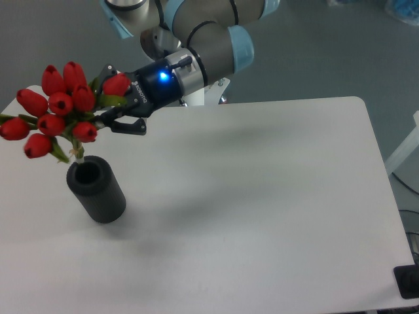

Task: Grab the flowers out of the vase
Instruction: 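Carry the tulips away from the vase, hanging blooms down over the table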

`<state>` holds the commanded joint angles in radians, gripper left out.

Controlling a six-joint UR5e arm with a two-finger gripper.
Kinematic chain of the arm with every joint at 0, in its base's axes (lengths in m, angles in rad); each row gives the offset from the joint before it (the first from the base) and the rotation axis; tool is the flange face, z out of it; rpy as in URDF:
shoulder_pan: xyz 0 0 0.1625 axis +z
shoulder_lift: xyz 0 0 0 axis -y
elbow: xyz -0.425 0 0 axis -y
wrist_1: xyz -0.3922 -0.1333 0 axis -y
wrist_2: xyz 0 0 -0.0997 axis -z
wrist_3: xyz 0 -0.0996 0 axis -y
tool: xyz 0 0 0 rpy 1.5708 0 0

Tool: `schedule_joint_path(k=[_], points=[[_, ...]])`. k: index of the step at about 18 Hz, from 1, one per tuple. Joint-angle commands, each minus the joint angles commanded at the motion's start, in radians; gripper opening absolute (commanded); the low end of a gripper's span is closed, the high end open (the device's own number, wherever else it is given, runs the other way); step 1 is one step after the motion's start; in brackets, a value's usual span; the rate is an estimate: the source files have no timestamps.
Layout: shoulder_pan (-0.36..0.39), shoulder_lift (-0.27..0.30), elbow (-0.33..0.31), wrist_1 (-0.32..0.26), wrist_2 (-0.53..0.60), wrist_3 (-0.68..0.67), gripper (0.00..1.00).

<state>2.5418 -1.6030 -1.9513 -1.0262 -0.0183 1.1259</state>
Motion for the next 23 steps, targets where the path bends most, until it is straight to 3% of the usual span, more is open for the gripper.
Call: schedule_joint_path(k=[3,7,10,15,17,20,23], points=[[0.017,-0.011,0.029,-0.002,-0.002,0.000,0.17],[0.035,-0.069,0.110,0.000,0.015,0.000,0.04],[0.063,-0.087,0.137,0.002,0.020,0.002,0.00],[0.127,-0.133,0.178,0.015,0.026,0.008,0.00],[0.144,-0.161,0.231,0.014,0.117,0.012,0.00],[0.149,-0.192,0.328,0.011,0.346,0.002,0.00],[0.149,-0.224,0.359,0.009,0.475,0.011,0.00]])
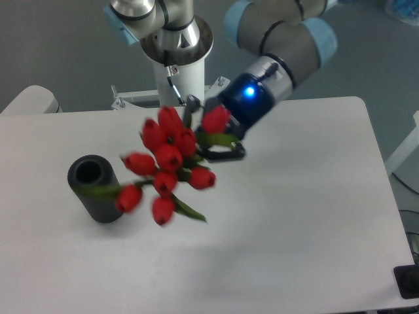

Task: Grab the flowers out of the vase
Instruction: 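Carry the tulips away from the vase, hanging blooms down over the table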

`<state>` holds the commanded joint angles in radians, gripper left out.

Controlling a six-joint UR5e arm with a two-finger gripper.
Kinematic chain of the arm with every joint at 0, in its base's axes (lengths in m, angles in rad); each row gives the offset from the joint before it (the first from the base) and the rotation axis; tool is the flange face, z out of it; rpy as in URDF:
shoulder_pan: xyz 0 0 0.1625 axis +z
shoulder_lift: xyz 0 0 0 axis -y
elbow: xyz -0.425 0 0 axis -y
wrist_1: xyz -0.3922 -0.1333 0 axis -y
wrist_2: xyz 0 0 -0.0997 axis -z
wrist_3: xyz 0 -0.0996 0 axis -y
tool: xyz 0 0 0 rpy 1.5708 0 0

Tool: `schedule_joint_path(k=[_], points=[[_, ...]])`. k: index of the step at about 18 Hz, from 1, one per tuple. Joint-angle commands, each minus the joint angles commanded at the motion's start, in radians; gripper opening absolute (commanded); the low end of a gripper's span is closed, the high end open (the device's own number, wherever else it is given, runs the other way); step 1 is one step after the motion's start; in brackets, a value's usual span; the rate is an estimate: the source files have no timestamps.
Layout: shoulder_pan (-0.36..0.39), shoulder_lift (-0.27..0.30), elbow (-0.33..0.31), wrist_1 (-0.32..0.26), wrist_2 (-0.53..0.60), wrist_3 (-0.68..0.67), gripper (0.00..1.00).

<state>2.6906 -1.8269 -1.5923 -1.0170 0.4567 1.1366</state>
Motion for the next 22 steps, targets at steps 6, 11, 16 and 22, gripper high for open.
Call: schedule_joint_path(k=[6,11,16,22], points=[[0.002,-0.037,0.002,-0.005,0.368,0.025,0.00],[-0.008,-0.078,0.047,-0.024,0.545,0.034,0.00],[-0.069,-0.153,0.204,-0.202,0.779,0.064,0.00],[-0.100,-0.175,0.218,-0.232,0.939,0.152,0.00]])
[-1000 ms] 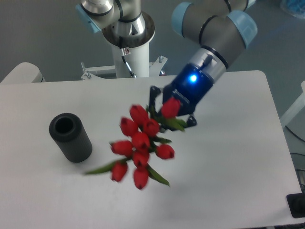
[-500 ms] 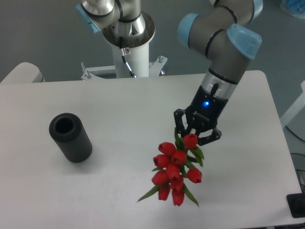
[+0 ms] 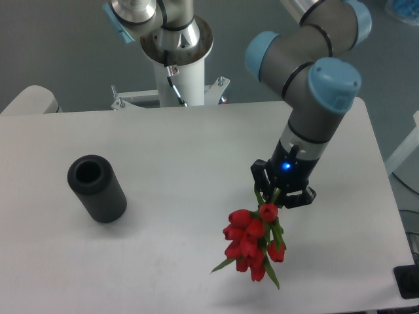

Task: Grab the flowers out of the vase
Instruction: 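Carry the tulips away from the vase, hanging blooms down over the table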

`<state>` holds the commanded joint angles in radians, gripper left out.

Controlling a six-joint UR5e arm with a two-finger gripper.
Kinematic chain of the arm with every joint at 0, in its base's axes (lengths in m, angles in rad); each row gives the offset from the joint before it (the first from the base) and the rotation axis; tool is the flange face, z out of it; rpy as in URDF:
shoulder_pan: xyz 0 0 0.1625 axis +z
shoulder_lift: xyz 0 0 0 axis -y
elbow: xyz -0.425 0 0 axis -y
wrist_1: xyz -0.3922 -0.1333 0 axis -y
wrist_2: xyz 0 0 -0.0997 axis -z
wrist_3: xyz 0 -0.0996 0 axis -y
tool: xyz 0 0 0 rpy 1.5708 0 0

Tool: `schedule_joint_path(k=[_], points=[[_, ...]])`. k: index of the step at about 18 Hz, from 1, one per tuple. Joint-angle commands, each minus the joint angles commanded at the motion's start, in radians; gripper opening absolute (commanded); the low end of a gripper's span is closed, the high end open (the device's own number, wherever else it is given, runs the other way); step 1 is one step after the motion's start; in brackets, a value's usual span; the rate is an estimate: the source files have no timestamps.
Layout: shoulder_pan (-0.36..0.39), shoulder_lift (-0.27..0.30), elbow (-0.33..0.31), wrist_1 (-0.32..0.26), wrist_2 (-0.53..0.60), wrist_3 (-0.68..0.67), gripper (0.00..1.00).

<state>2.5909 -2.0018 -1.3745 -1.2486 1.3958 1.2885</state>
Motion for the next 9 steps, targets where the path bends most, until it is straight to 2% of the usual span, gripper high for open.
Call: schedule_joint_path(k=[4,7,9], points=[[0.000,-0.009,-0.005,-0.012,0.080,0.089,0.00],[0.000,-0.009,-0.003,-0.054,0.126,0.121,0.00],[-0.002,-0.009,-0.005,-0.055,0.138,0.133,0.00]])
